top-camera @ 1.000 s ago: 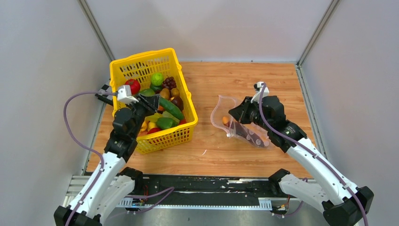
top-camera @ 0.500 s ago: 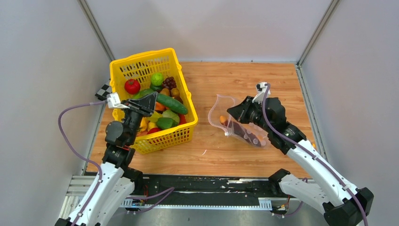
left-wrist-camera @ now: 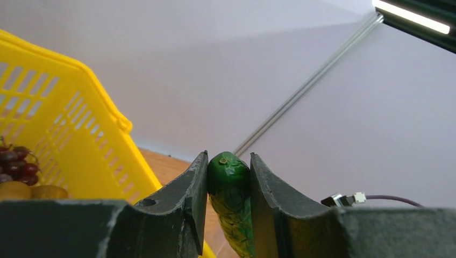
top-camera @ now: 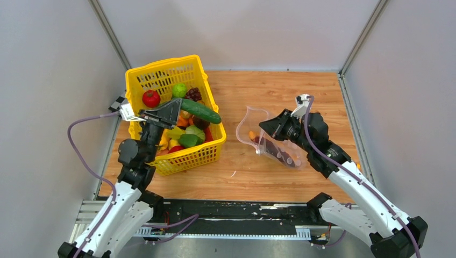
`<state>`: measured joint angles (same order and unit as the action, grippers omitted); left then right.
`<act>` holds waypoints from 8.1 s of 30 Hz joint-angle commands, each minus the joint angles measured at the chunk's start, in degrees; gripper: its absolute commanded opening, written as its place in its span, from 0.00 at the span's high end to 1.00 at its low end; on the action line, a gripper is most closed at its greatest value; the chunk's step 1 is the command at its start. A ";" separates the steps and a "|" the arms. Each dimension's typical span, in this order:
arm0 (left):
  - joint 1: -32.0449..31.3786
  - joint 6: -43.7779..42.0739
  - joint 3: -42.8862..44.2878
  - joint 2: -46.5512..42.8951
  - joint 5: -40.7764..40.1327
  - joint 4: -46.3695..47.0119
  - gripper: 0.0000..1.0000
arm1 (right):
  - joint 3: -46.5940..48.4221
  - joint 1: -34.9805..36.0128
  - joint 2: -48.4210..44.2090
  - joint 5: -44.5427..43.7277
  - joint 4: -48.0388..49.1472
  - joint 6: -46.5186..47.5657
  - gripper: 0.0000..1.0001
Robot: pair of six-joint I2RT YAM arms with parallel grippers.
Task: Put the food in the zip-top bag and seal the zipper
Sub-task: Pick up the fake vegetable from the bin, then place the fake vegetable in the zipper food storage bag, then pick up the fake vegetable from the bin, then place the fake vegetable in the zipper food storage bag.
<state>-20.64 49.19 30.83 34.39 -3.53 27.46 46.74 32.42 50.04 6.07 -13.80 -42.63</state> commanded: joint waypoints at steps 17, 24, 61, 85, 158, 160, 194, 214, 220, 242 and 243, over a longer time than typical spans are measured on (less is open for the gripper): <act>-26.54 -11.31 4.38 16.89 -19.29 19.92 0.90 | -0.54 -0.02 -1.18 3.61 8.90 -7.13 1.00; -31.73 -17.05 6.28 22.51 -26.52 20.48 0.90 | -0.59 -0.02 -1.47 3.70 9.83 -9.63 1.00; -38.94 -16.40 16.59 32.17 -26.09 3.09 0.38 | -4.29 -0.09 -4.34 0.52 15.64 -17.49 1.00; -30.95 -26.91 25.35 23.29 -27.33 -31.06 0.08 | 4.23 -0.09 -3.21 -6.05 -2.45 8.66 1.00; -2.12 -44.35 30.88 30.72 1.52 -68.47 0.45 | 6.69 -0.11 -0.14 -2.14 -2.70 9.25 1.00; -2.20 -43.93 30.43 30.91 0.81 -68.19 0.45 | 6.69 -0.08 -0.08 -2.05 -2.63 9.10 1.00; -2.20 -9.98 16.88 15.00 32.29 -14.48 0.68 | 6.08 -0.13 1.17 -1.12 -0.68 7.52 1.00; -21.71 -30.87 29.02 29.65 23.19 -31.19 0.68 | 5.75 -0.08 -1.27 3.15 1.28 8.90 1.00; -24.49 -33.26 30.93 33.23 23.00 -31.26 0.67 | 4.91 -0.13 -3.21 4.70 2.64 10.36 1.00; -30.62 -38.65 35.51 37.40 0.58 -36.73 0.60 | 5.08 -0.08 -1.98 14.41 5.73 12.90 1.00; -30.79 -38.91 35.66 37.50 1.34 -36.62 0.59 | 5.20 -0.08 -1.76 14.82 5.81 12.87 1.00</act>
<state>-50.48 12.69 63.55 72.23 1.06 -9.93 50.92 32.42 48.03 16.80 -13.39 -31.31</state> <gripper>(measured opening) 0.881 0.015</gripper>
